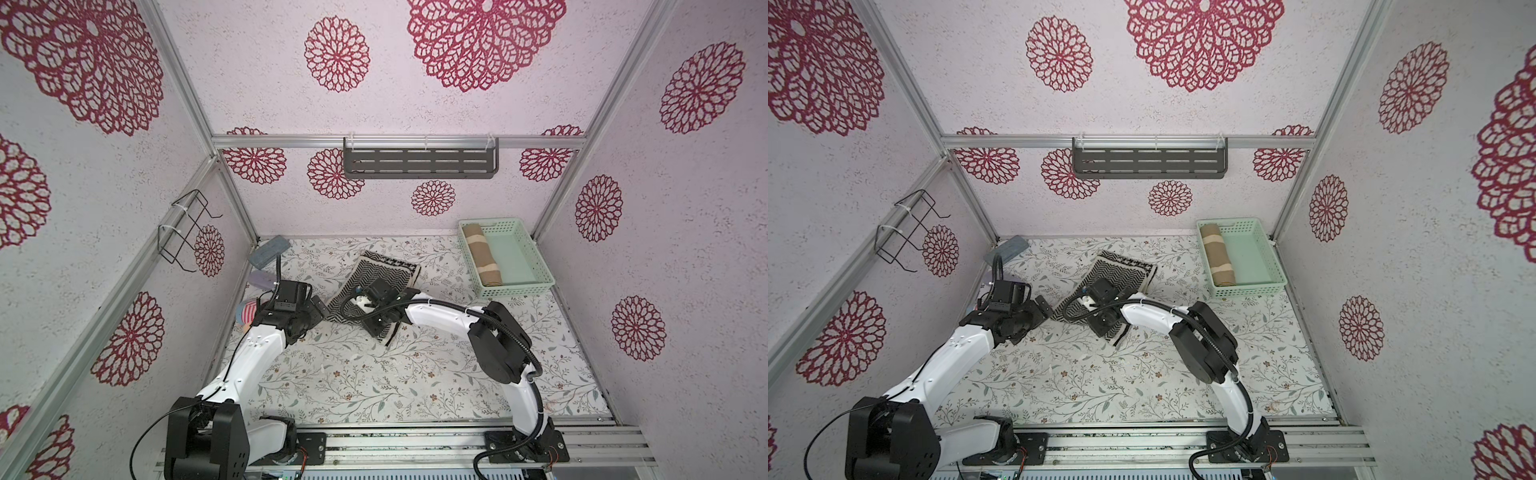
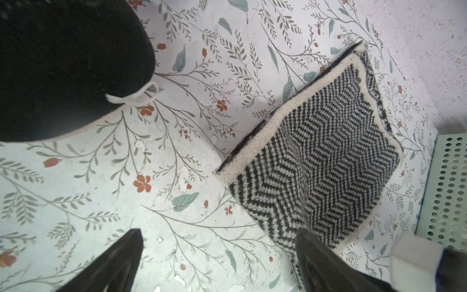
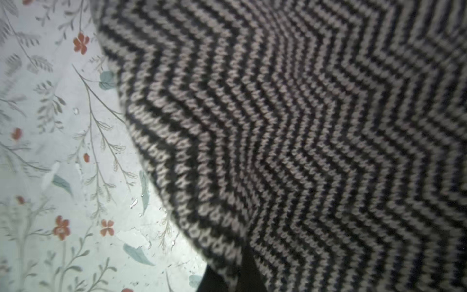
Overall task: Roll up the scarf and place it into the basket
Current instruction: Roll the scarf at the center of the board.
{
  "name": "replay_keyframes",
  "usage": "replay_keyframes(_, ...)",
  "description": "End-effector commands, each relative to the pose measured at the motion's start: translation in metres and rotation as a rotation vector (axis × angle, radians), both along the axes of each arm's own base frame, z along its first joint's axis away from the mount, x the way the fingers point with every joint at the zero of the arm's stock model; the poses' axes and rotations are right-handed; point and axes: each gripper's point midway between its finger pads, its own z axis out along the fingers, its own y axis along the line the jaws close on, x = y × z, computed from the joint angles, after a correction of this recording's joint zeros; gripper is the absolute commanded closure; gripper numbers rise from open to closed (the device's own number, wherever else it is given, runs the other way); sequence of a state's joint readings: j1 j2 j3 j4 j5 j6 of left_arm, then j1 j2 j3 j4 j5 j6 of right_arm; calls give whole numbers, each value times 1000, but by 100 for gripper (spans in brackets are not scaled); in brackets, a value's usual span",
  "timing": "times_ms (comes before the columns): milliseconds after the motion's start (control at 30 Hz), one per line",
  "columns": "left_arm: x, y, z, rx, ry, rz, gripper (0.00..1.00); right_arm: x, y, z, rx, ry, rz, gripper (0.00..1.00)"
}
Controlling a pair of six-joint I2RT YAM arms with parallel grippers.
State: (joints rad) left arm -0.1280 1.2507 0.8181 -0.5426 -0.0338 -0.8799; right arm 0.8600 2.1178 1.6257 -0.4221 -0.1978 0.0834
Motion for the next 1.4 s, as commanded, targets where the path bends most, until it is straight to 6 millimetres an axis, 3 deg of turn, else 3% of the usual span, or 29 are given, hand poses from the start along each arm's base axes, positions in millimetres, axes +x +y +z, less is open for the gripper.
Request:
replay_keyframes(0,3,-15,-7,-81,-8,-10,1,-10,9,39,196,200,-25,100)
replay_keyframes(133,8,-36,-13,-131,-11,-38,2,3,7,44,301,303,-45,100)
replay_keyframes(333,36,-65,-16,-161,-35,-77,5,7,3,29,285,376,-28,100)
replay_keyframes(733,80,-80,-38,-163,6,-78,35,13,-1,10,250,417,-22,100)
replay_keyframes(900,91,-74,-51,-162,34,-34,44,20,-6,6,264,437,-36,99)
replay_keyframes(1033,101,-71,-65,-187,61,7,46,27,-10,15,269,403,-49,80)
replay_keyframes(1200,102,-72,-81,-213,104,25,48,29,-19,39,273,270,-75,54)
replay_keyframes(1367,101,-71,-80,-218,108,32,49,19,-40,44,177,2,-109,43)
